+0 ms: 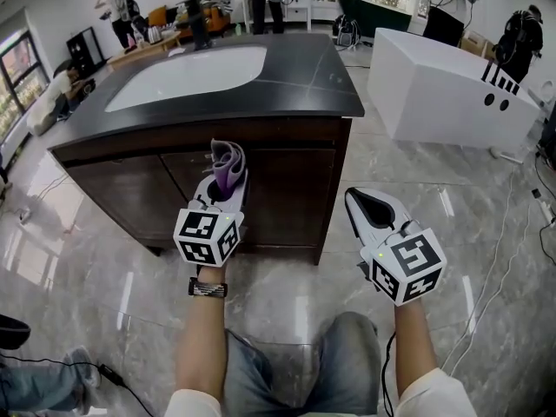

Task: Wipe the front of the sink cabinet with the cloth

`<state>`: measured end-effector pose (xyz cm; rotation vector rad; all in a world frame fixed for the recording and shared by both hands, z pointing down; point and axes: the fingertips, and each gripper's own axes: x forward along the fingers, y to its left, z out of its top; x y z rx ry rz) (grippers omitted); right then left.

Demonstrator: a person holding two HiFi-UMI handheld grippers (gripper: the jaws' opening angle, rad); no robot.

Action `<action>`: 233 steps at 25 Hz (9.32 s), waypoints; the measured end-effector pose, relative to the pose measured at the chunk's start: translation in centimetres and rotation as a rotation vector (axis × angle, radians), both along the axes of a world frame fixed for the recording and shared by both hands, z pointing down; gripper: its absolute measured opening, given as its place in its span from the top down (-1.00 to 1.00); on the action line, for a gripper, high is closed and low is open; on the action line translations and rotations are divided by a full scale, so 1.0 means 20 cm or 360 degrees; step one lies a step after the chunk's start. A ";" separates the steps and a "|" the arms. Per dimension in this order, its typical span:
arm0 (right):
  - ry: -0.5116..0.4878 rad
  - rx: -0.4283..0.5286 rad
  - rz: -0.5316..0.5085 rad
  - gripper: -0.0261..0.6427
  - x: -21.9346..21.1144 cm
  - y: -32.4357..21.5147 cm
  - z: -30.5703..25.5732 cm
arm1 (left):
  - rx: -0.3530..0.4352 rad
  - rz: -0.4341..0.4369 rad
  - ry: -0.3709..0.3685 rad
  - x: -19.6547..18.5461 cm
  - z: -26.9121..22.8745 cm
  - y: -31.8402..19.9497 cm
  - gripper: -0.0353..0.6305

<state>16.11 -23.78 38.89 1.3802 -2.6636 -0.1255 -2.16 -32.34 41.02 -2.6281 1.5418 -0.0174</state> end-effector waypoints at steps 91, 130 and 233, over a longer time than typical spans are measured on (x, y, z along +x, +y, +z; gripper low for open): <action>-0.0077 -0.0179 -0.0236 0.90 -0.50 -0.20 0.29 | -0.0465 -0.0183 -0.0133 -0.71 0.96 -0.07 0.74; -0.0093 -0.0278 0.0123 0.90 0.20 -0.01 0.43 | -0.0200 0.0687 -0.0313 0.73 0.80 0.11 0.74; -0.0024 -0.0255 -0.0239 0.90 -0.18 -0.12 0.49 | -0.0113 0.0283 -0.0506 0.18 0.52 0.30 0.73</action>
